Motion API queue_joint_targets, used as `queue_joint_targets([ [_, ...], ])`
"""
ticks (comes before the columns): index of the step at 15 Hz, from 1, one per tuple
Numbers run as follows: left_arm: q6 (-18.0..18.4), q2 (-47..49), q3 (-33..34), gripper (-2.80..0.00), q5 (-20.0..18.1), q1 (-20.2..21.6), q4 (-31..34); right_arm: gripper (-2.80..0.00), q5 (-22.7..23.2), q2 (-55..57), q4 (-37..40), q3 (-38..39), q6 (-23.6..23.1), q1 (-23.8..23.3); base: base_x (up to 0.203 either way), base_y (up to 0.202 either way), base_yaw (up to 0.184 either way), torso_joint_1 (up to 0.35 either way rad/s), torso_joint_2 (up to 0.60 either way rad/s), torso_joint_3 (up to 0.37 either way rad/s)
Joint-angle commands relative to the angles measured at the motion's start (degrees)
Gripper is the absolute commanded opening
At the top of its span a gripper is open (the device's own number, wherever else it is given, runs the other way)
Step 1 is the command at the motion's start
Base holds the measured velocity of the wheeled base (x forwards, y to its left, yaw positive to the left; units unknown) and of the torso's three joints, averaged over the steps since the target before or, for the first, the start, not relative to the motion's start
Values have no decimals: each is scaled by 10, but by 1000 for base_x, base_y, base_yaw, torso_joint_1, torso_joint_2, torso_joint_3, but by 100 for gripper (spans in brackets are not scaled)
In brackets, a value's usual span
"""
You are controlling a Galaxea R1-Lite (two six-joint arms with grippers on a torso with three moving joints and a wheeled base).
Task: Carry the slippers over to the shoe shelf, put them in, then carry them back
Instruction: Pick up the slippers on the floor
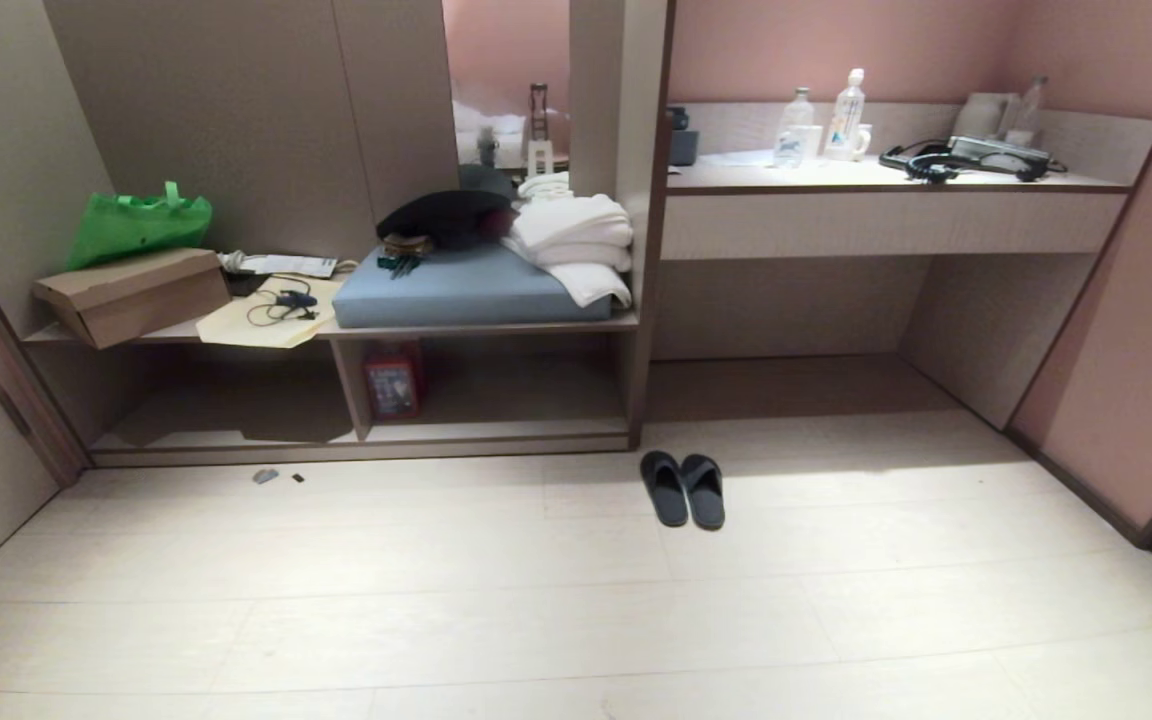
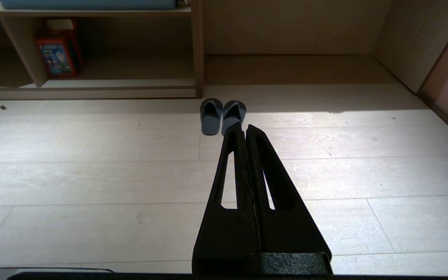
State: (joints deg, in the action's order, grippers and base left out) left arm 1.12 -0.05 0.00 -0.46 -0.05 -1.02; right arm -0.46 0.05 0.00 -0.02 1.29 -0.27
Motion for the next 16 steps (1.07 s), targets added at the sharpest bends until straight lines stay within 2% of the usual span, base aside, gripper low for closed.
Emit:
queue_joint_targets([
  [1,0,0,4,-280,0,0,-1,-280,-1,0,0,0,1,0,0,0,0,0,0,0],
  [16,-1,0,4,-280,1,0,3,-280,-1,0,-1,0,3,0,0,0,0,0,0,0],
])
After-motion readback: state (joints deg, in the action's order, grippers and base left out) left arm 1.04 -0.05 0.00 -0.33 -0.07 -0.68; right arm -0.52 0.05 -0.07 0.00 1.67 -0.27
